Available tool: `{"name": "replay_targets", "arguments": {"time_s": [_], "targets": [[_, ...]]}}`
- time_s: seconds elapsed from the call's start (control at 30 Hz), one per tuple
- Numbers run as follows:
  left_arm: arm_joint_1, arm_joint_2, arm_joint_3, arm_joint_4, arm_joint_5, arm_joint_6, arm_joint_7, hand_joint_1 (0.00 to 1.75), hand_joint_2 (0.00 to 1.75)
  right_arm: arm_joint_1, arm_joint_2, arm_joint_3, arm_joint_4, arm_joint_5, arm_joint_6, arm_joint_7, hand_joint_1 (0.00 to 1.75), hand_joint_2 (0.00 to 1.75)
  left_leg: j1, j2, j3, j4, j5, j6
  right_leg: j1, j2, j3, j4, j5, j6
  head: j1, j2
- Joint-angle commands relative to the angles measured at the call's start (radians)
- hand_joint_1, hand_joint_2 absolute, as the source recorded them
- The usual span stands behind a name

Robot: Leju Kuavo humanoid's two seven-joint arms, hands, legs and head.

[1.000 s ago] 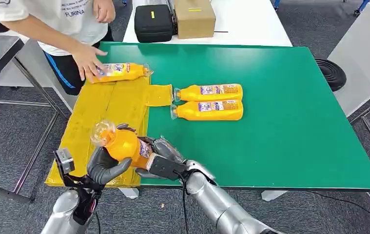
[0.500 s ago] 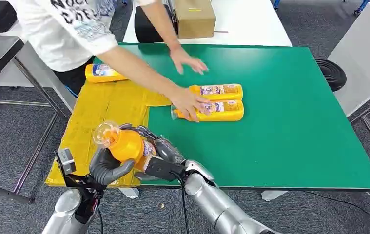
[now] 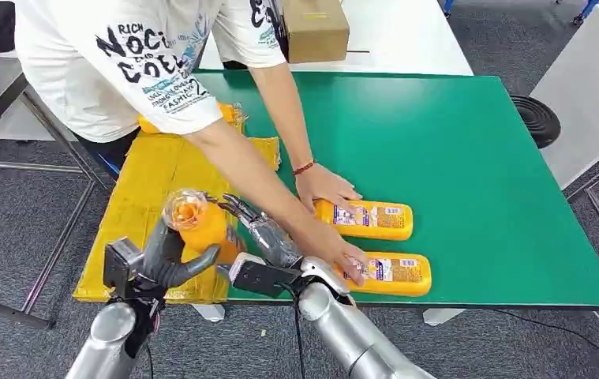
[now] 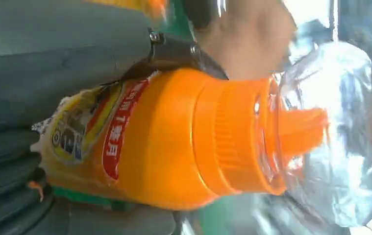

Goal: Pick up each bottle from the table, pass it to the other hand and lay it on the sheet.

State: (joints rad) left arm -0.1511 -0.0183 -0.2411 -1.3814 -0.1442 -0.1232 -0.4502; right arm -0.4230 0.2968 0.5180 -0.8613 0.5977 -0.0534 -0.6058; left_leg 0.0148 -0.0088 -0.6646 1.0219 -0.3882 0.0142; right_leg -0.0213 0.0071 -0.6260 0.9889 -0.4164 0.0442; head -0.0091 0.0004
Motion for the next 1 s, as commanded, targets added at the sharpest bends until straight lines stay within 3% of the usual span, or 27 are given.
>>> {"name": "replay_targets", "arguments": {"time_s": [0.03,0.17,0.33,0.5,0.7,0.9,1.0], "targets": [[-0.118,0.012,0.084,0.149,-0.13,0.126,0.003,1.75,1.75,0.043,-0.075,0.074,-0.144,0.027,0.017,0.02,0.0,0.0,0.0,-0.002,0.003,-0.001,0.0,0.0,0.0,-0.003,0.004,-0.001,-0.001,-0.002,-0.001,0.0],[-0.114,0.014,0.077,0.144,-0.178,0.175,0.003,1.75,1.75,0.038,-0.076,0.074,-0.137,0.027,0.019,0.02,0.0,0.0,0.0,-0.001,0.006,-0.001,-0.002,0.0,0.001,-0.002,0.007,-0.001,-0.002,-0.002,0.0,0.0],[-0.235,0.044,0.138,0.311,-0.303,0.349,0.013,1.75,1.75,0.065,-0.12,0.137,-0.238,0.06,0.047,0.034,0.0,0.0,0.0,-0.002,0.002,-0.001,0.0,0.0,0.0,-0.003,0.003,-0.001,-0.001,-0.001,0.0,0.0],[-0.275,0.083,0.175,0.318,-0.333,0.391,0.004,1.75,1.75,0.072,-0.132,0.142,-0.262,0.061,0.046,0.051,0.0,0.0,0.001,0.0,0.003,0.0,-0.001,0.0,0.001,-0.001,0.004,0.0,-0.001,-0.002,0.0,0.0],[-0.356,0.21,0.051,0.227,-0.573,0.255,0.157,1.75,1.75,0.094,-0.148,0.085,-0.376,-0.068,0.114,0.043,0.0,0.0,0.002,-0.003,0.003,0.002,-0.002,0.0,0.002,-0.004,0.004,0.001,-0.003,-0.003,0.0,0.0],[-0.316,0.417,-0.115,0.155,-0.781,0.051,0.207,1.75,1.75,0.203,-0.176,-0.074,-0.571,-0.265,0.147,-0.048,0.0,0.0,0.001,0.001,0.001,0.0,0.0,0.0,0.001,0.0,0.002,0.0,-0.001,-0.002,0.0,0.0],[-0.356,0.423,-0.155,0.197,-0.799,0.016,0.208,1.75,1.75,0.209,-0.177,-0.104,-0.633,-0.307,0.176,-0.03,0.0,0.0,0.001,-0.002,0.001,0.001,-0.001,0.0,0.001,-0.002,0.002,0.001,-0.002,-0.002,0.0,0.0]]}}
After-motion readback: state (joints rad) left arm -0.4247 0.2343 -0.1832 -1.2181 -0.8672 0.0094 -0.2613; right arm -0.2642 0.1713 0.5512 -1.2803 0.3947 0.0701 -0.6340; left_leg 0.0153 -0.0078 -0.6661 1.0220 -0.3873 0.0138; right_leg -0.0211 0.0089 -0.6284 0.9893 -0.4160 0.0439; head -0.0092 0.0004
